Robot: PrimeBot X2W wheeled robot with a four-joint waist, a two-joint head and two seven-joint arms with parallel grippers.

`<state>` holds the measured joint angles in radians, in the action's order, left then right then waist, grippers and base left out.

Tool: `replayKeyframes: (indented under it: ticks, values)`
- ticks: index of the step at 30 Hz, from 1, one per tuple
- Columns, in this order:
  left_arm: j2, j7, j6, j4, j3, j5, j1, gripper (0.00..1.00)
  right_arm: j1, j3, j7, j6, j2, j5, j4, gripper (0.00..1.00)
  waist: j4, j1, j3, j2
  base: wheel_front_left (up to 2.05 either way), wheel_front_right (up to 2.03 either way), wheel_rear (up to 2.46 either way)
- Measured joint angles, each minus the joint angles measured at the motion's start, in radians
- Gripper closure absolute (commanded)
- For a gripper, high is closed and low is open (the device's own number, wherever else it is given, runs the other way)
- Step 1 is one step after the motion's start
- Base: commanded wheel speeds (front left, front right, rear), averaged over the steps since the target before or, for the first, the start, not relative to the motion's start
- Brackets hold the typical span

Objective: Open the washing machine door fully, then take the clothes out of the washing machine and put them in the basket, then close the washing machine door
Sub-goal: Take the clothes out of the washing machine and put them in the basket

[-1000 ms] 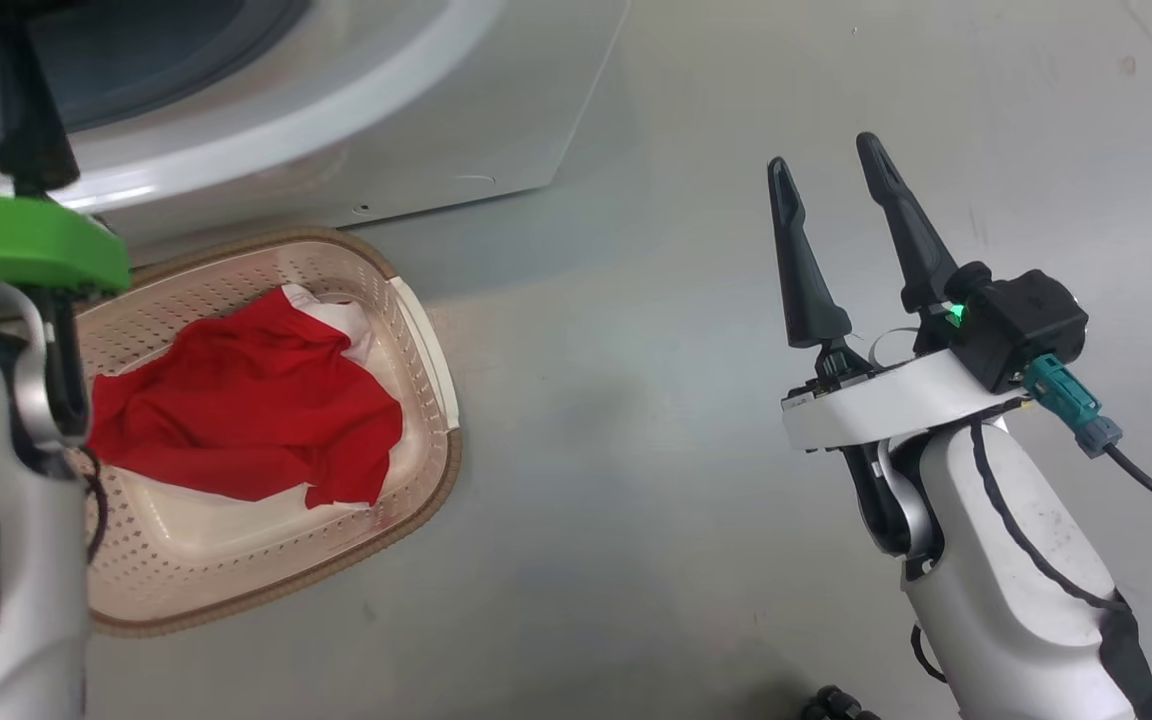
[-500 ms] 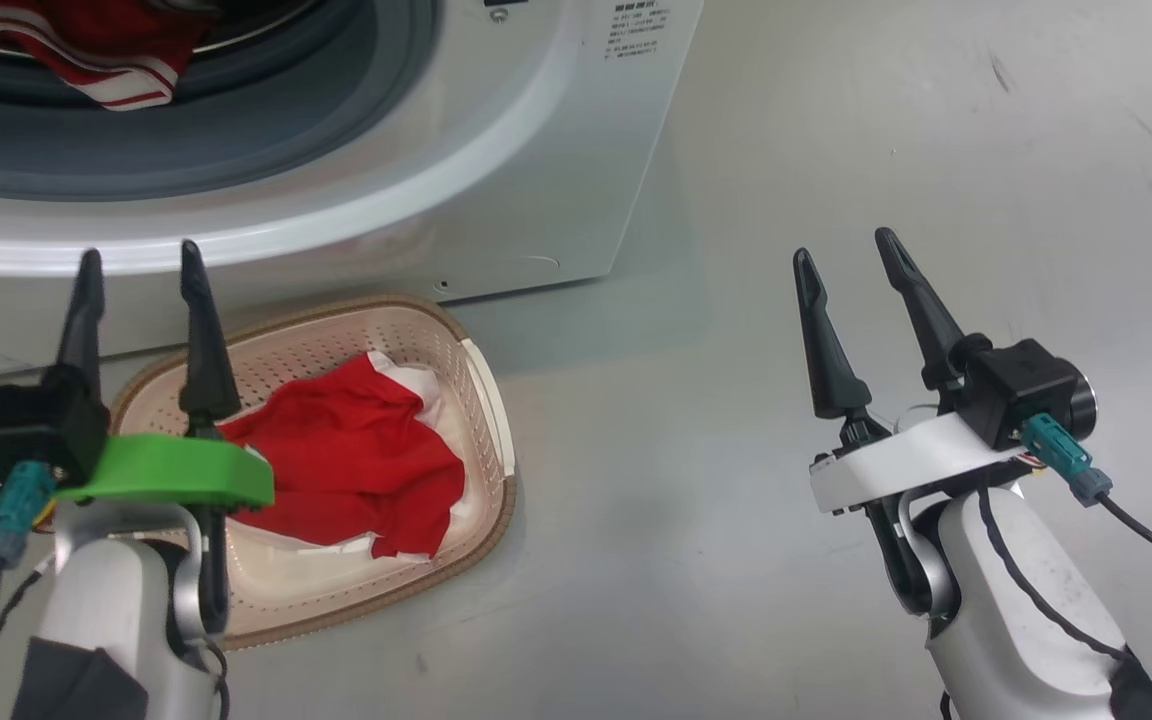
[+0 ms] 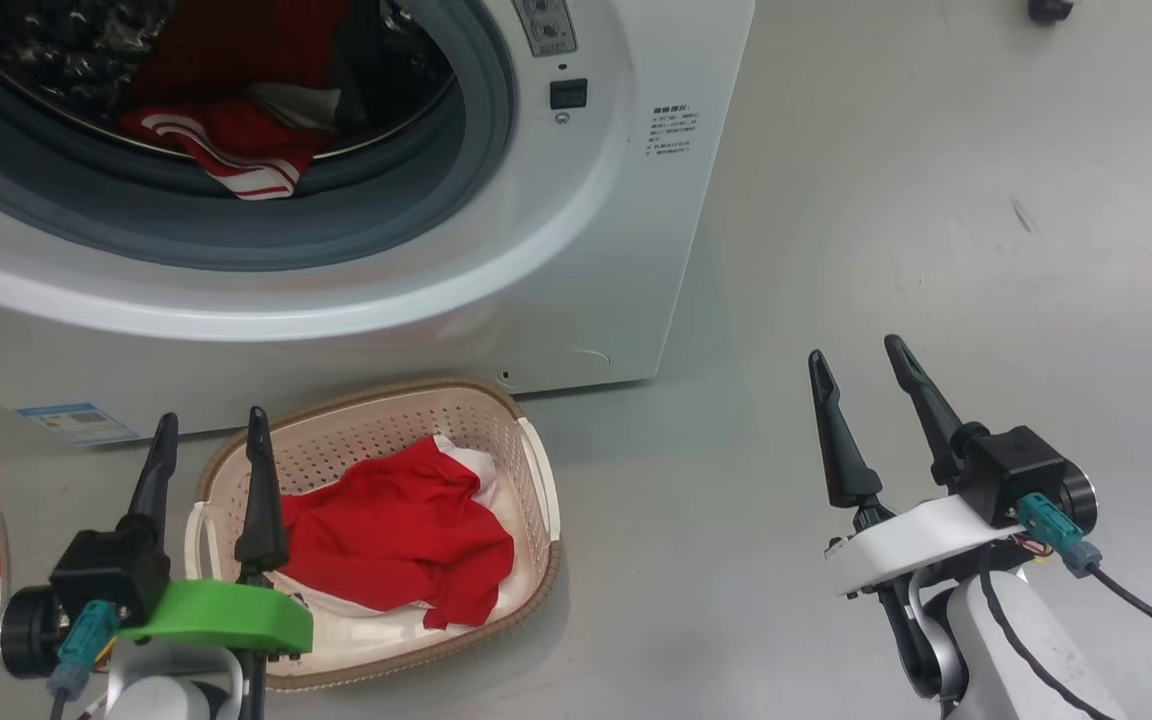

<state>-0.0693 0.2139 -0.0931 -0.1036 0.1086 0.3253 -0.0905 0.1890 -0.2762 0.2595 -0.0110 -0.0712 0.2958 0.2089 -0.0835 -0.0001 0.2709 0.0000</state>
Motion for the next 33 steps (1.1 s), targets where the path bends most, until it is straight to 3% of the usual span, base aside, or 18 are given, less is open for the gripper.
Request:
replayKeyframes:
  ticks: [16,33]
  values:
    - [0.000,0.003,-0.002,0.053,0.017,0.000,0.146,0.00,-0.104,-0.009,0.000,0.000,0.007,0.000,0.002,0.00,0.018,0.0000,-0.155,0.0000,0.00,0.00,0.00]
    - [0.000,-0.010,-0.007,0.124,0.019,0.000,0.191,0.00,-0.135,-0.010,0.000,-0.001,0.009,0.000,-0.026,0.00,0.001,0.0000,-0.168,0.0000,0.00,0.00,0.00]
